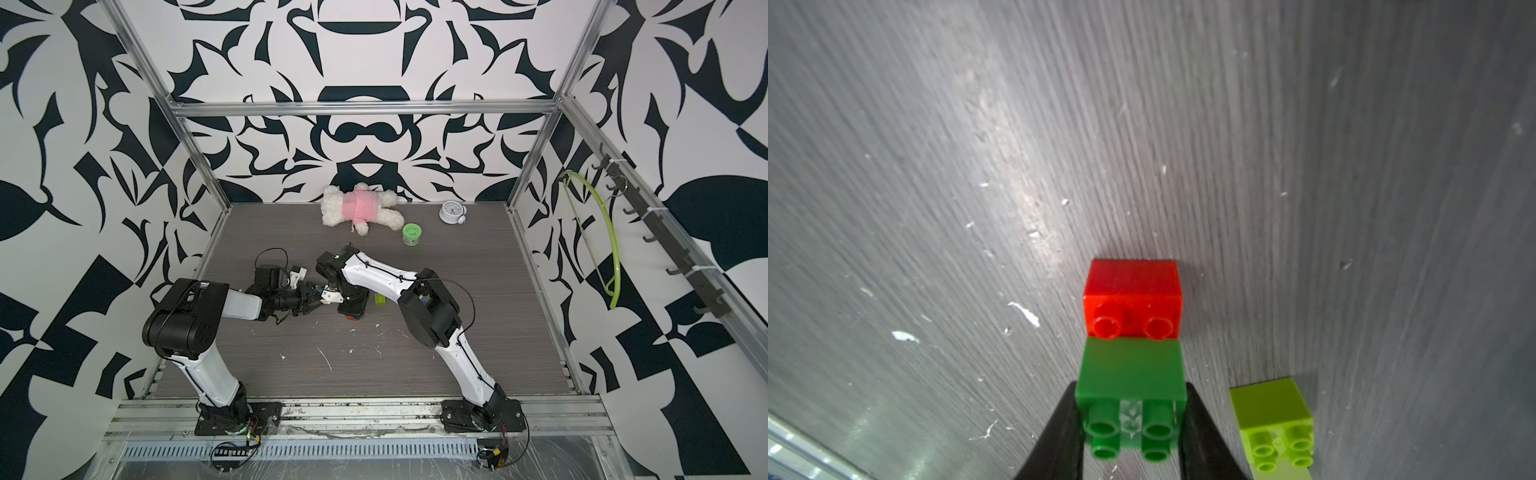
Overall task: Assemble the letter y with lego
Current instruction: Assemble the lego brick with the lego brick.
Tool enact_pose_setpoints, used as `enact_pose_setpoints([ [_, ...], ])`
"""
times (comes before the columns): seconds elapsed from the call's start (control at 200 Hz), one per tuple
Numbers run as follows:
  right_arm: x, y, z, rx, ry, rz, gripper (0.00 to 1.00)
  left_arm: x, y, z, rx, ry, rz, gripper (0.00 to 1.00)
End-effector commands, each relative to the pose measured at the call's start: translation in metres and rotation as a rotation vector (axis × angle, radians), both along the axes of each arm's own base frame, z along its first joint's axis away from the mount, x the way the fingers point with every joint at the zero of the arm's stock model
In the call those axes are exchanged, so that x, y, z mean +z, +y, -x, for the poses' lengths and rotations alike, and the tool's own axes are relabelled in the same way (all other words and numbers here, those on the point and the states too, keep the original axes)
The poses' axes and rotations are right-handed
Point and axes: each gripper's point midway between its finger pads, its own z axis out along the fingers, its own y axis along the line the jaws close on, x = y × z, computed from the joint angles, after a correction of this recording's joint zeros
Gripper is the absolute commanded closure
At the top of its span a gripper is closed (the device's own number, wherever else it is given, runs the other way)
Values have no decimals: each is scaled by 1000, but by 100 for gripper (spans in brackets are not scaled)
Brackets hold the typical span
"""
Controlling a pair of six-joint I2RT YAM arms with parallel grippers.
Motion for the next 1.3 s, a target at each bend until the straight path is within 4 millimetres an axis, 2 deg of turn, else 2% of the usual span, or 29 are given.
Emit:
enact_pose_setpoints([
  [0.0,-17,-7,7,37,42,77,91,-11,8,6,24,43,-35,51],
  [0.13,-23,-5,8,53,59,105,94,-10,10,5,31,41,-36,51],
  [0.22,-32,-8,11,61,74,140,93,-11,11,5,33,44,-36,51],
  [0.31,-33,-7,10,68,67,146,91,-11,11,5,33,45,-37,51],
  [0.42,-20,1,3,74,25,95,84,-11,11,5,32,45,-37,51],
  [0.665,18,18,-9,81,-62,-11,55,-10,11,5,32,42,-38,51],
  [0.795,34,21,-12,74,-87,-45,43,-10,11,5,32,39,-41,51],
  [1.01,63,17,-9,39,-121,-99,34,-9,12,5,32,34,-43,51],
  [1.075,73,14,-13,-20,-130,-151,34,-9,12,4,33,32,-45,51],
  [1.135,80,6,-25,-128,-147,-198,35,-9,11,5,31,32,-44,51],
  [1.295,79,-26,-53,-520,-123,-248,41,-9,12,5,34,32,-50,51],
])
